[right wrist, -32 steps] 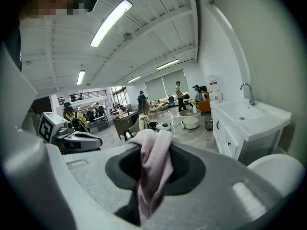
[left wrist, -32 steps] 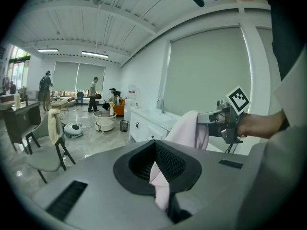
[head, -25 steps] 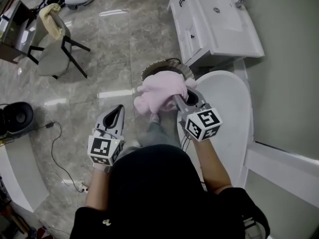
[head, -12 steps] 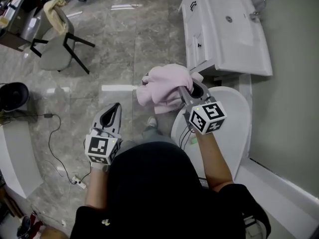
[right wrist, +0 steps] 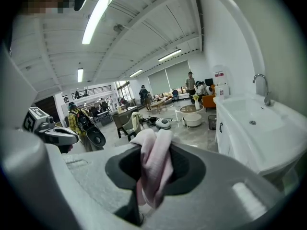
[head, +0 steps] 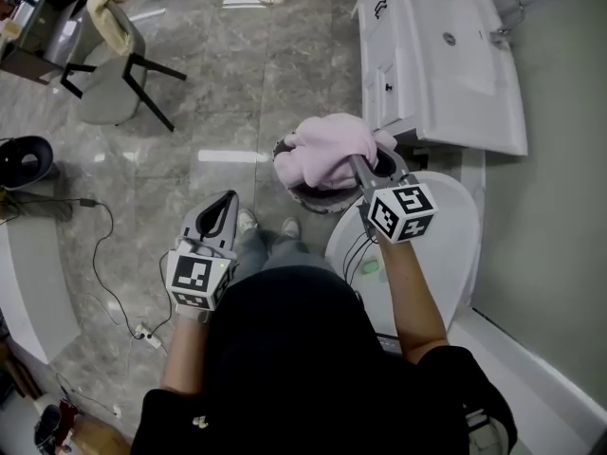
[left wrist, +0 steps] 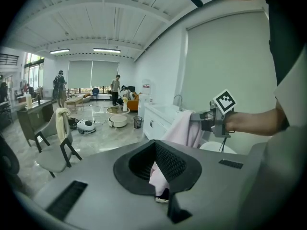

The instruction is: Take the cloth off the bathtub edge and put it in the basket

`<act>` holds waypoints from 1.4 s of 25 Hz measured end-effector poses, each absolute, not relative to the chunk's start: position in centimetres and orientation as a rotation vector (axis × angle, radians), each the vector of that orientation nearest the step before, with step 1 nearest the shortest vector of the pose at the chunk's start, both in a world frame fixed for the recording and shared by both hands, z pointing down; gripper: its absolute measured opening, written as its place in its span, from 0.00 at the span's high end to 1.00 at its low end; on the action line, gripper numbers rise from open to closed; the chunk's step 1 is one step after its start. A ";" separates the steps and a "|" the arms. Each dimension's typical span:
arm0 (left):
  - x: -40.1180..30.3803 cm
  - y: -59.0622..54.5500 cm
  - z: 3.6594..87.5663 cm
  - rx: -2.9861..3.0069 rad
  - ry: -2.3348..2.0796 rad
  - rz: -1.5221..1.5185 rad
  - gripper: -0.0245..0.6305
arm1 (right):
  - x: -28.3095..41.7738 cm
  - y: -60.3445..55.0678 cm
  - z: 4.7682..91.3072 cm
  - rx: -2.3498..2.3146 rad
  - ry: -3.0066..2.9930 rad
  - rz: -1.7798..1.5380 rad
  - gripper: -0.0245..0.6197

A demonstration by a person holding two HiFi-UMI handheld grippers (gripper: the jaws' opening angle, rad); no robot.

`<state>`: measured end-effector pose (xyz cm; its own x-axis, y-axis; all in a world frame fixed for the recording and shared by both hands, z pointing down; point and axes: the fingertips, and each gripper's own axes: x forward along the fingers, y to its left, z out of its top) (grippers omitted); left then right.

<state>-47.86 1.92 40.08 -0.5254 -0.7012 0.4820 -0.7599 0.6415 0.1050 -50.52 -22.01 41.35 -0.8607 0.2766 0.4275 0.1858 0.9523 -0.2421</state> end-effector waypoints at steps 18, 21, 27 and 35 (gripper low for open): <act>-49.7 2.6 44.7 1.199 -2.255 0.195 0.95 | -50.8 -22.6 56.0 -0.149 -2.444 0.261 0.83; -49.8 3.0 46.0 1.194 -2.233 0.204 0.95 | -50.9 -22.3 59.5 -0.134 -2.400 0.261 0.83; -49.4 4.1 47.9 1.184 -2.198 0.215 0.95 | -51.1 -21.6 67.0 -0.094 -2.307 0.269 0.83; -48.1 6.2 51.7 1.109 -2.163 0.204 0.95 | -51.1 -21.1 76.1 -0.054 -2.197 0.278 0.82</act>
<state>-48.06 6.24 51.71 -0.3986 -0.6571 0.6398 -0.7652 0.6229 0.1629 -51.08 -21.08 76.12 -0.5995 0.1390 0.7882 -0.0620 0.9738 -0.2188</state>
